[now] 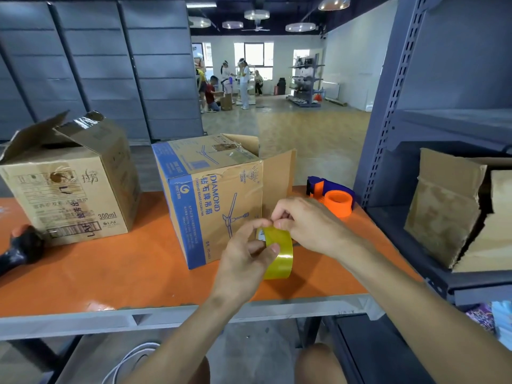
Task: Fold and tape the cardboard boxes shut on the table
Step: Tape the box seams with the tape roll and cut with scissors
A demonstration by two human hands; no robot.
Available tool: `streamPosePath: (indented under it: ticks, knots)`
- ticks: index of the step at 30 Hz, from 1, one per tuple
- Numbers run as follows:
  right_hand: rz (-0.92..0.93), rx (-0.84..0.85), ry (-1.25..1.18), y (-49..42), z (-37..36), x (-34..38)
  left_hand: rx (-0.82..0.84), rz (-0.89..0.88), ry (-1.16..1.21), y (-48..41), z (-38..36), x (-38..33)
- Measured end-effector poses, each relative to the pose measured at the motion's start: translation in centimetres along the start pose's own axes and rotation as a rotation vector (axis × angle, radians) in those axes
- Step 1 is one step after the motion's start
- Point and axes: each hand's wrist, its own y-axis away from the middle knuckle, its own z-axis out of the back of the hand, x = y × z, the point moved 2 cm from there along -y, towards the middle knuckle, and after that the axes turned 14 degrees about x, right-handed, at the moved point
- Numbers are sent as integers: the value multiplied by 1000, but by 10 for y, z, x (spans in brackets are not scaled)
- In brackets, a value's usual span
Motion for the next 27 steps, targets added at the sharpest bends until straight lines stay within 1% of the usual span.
streamPosePath:
  ticks: [2,5,8,10,15,17,19,21,25,27]
  knots:
    - [-22,9,76,0,-1,2,-12,0,-14,0,0,1]
    - [-1,31,194,1,-7,4,-12,5,-29,0,1,1]
    - [68,-45,346,6,-17,10,-55,41,21,-2,3,0]
    - [93,-106,362,10,-22,12,-85,90,62,-5,4,-2]
    - [187,-241,337,15,-27,17,-66,128,212,-11,4,-12]
    - [196,-268,299,16,-28,15,-72,126,210,-12,4,-13]
    - [188,-298,270,14,-28,9,-63,138,188,-13,4,-12]
    - [178,-313,220,13,-28,3,-82,138,218,-14,4,-11]
    - [111,-343,1,10,-28,-6,-123,138,288,-14,3,-7]
    - [46,-375,-77,10,-27,-14,-119,135,330,-13,2,-3]
